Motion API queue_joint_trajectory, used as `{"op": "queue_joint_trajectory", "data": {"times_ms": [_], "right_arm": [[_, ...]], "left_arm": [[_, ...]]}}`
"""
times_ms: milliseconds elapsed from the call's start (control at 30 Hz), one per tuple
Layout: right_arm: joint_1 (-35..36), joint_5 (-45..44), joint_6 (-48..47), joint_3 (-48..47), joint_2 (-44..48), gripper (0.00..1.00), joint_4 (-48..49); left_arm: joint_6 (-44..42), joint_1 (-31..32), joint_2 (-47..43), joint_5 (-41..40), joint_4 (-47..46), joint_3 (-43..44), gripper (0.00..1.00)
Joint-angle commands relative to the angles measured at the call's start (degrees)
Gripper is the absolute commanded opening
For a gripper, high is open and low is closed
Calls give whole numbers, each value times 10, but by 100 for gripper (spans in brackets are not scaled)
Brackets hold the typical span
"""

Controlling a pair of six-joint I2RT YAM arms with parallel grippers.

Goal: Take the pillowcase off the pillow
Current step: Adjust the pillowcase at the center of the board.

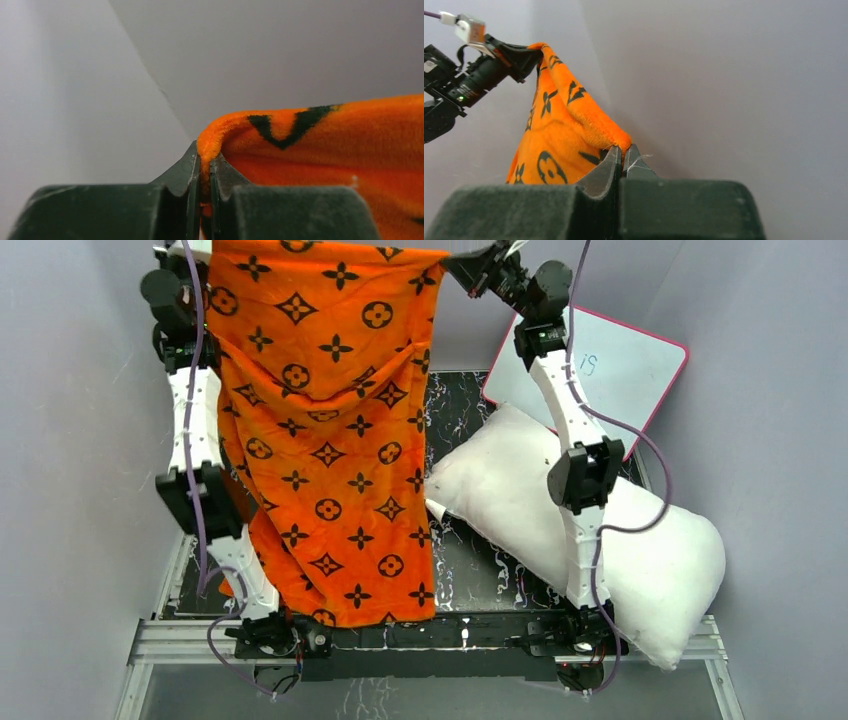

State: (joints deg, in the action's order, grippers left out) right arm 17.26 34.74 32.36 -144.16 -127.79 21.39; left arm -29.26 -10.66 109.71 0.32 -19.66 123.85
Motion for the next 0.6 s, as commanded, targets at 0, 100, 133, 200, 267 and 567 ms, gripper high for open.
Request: {"op": "queue_joint_trajectory", "data": {"times_ms": [0,100,133,200,267,567], "right_arm": [[-48,-33,14,-31,-95,0,69],[-56,-46,-22,0,-118,0,75],[-58,-50,-31,4,-123,0,75],[-59,-60,-49,6,-131,0,71],[-60,-62,-58,1,-137,0,71],[-62,-36,-59,55,-97,0,74]], "left_arm": [[150,-23,129,93,-77,60,0],[183,-31,196,106,-126,81,0],[195,-33,217,111,-129,100,0],[214,-35,259,123,-122,145,0],[226,-35,283,131,-122,165,0],[246,-51,240,161,-136,84,0]]}}
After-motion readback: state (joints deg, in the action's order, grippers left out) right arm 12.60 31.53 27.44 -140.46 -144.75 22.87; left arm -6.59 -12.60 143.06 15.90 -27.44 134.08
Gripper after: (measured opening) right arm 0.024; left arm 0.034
